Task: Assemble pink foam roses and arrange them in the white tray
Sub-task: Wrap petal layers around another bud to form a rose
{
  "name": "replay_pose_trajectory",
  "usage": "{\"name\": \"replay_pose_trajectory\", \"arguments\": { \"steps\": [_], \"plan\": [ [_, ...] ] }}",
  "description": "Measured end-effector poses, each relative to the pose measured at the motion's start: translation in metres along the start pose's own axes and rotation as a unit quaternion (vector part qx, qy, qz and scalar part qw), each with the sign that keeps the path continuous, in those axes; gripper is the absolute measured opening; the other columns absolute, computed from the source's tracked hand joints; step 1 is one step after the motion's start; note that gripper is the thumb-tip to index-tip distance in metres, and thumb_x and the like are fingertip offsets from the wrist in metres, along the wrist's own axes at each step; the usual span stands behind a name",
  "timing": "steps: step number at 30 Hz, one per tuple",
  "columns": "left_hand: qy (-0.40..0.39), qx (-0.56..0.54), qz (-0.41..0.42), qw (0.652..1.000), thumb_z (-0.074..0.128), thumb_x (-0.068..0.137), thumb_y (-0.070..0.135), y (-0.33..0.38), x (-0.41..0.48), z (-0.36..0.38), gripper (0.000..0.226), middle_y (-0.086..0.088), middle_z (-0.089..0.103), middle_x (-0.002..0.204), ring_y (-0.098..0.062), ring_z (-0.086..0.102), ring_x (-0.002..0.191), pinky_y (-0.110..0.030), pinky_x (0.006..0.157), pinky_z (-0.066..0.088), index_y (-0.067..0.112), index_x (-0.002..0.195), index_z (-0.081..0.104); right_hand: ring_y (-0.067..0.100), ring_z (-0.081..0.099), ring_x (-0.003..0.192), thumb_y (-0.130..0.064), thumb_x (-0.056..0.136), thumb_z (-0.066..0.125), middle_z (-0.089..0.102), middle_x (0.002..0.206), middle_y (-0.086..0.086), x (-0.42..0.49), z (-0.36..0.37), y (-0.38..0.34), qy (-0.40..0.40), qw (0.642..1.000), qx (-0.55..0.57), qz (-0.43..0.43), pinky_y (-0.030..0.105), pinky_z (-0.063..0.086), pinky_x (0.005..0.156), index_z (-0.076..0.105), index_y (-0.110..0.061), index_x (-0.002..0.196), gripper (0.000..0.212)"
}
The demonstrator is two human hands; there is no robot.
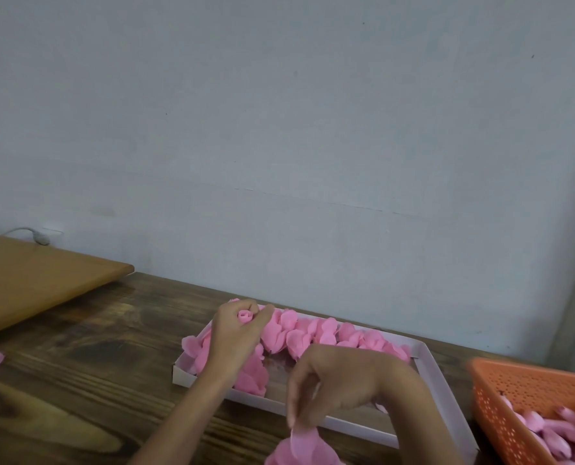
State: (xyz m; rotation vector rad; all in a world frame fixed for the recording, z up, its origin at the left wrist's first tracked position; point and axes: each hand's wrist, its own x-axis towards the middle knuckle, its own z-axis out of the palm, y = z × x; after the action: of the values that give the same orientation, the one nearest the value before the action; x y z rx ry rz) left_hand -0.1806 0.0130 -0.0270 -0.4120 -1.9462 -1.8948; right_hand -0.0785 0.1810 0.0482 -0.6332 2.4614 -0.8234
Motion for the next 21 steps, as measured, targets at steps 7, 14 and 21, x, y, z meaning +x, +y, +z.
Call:
{"name": "replay_pose_trajectory", "arguments": {
  "steps": [7,14,21],
  "plan": [
    [-0.095,-0.075,-0.042,0.992,0.079,0.092,0.023,0.012,-0.005,-0.003,0.048,-0.007,0.048,0.048,-0.013,0.036,0.037,-0.019,0.039,0.033,0.013,0.052,0.055,0.013,0.07,0.09,-0.005,0.095,0.067,0.076,0.097,0.003,0.005,0.001,0.024,0.145,0.97,0.195,-0.015,0.026,0.057,0.082,0.075,-0.004,0.107,0.014],
    [-0.261,-0.044,-0.052,0.963,0.082,0.072,0.062,0.012,-0.008,-0.005,0.043,-0.005,0.064,0.057,-0.012,0.051,0.043,-0.023,0.045,0.043,0.02,0.083,0.084,0.038,0.075,0.097,-0.006,0.101,0.059,0.076,0.104,0.022,0.011,-0.004,0.035,0.311,0.88,0.359,-0.013,0.055,0.057,0.095,0.067,-0.002,0.111,0.013],
    [-0.276,-0.055,-0.076,0.957,0.092,0.069,0.048,0.004,-0.004,-0.013,0.037,-0.006,0.065,0.055,-0.013,0.049,0.041,-0.024,0.044,0.044,0.019,0.091,0.085,0.028,0.067,0.079,-0.012,0.102,0.055,0.07,0.106,0.016,0.025,-0.002,0.038,0.422,0.83,0.36,0.052,0.044,0.05,0.066,0.06,-0.016,0.111,0.01]
  ]
}}
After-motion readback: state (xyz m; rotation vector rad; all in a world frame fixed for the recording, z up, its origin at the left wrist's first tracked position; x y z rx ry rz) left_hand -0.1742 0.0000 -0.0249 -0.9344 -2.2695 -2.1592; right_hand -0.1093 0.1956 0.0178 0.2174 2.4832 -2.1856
